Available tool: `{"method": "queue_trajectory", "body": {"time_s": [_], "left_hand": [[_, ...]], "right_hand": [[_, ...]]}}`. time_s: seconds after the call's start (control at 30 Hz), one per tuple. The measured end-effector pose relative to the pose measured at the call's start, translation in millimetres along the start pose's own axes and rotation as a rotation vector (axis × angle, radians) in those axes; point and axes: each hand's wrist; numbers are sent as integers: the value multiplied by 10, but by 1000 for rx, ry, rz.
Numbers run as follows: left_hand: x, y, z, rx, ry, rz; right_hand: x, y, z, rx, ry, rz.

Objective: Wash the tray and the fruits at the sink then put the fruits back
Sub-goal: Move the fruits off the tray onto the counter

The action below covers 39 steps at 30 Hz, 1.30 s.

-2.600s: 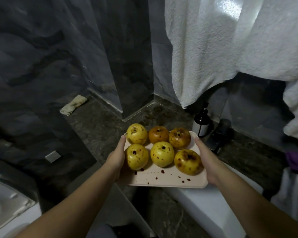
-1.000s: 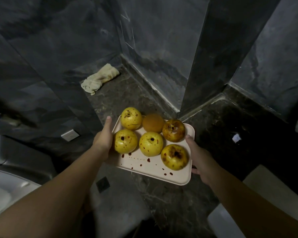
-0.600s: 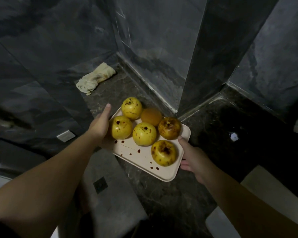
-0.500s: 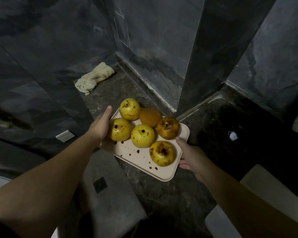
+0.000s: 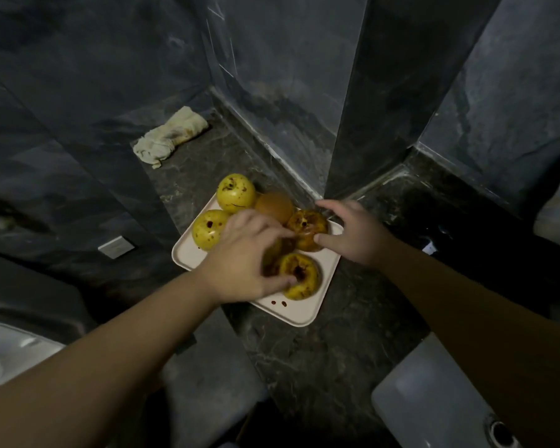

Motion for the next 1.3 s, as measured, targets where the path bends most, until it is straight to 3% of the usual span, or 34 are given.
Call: {"method": "queue_trajectory", "body": {"time_s": [0.17, 0.47, 0.97, 1.17, 1.3], "left_hand": [[-64, -198, -122, -346, 8, 203], [-183, -346, -212, -416, 99, 316], [-206, -361, -236, -371, 49, 295], [-310, -316, -335, -335, 46, 275], [-567, -301, -452, -236, 67, 156]], "right_hand": [[-228, -160, -32, 96, 79, 78], [-395, -300, -124, 132, 70, 76], [-326, -334, -232, -2, 152, -53], [-87, -80, -474, -151, 69, -223], [122, 101, -755, -285, -26, -327]]}}
Point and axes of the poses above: each hand's wrist, its own x-axis away from the middle knuckle, its own y-axis out of the back of the hand, z = x × y, and after that the axes turned 13 degrees about -y, right-handed
